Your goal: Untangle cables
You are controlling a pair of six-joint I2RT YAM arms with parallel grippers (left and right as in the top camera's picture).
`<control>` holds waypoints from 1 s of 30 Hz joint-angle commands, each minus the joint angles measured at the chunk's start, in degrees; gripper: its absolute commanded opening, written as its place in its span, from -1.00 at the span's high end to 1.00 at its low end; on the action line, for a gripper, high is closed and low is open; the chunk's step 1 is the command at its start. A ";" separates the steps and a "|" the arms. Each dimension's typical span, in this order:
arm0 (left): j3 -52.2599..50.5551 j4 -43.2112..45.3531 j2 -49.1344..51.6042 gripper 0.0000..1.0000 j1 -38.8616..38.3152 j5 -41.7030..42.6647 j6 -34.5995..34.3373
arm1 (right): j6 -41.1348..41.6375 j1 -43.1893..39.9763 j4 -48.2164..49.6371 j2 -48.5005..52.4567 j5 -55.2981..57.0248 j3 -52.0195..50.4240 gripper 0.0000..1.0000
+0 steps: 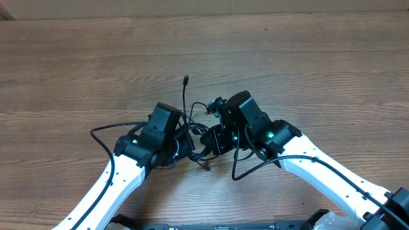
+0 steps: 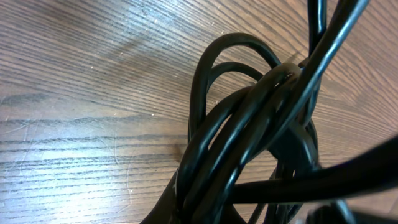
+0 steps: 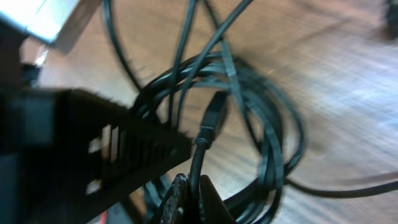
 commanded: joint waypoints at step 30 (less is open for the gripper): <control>0.76 13.44 0.02 0.92 -0.04 9.51 2.45 | 13.33 -9.01 -17.53 -9.31 16.85 0.00 0.85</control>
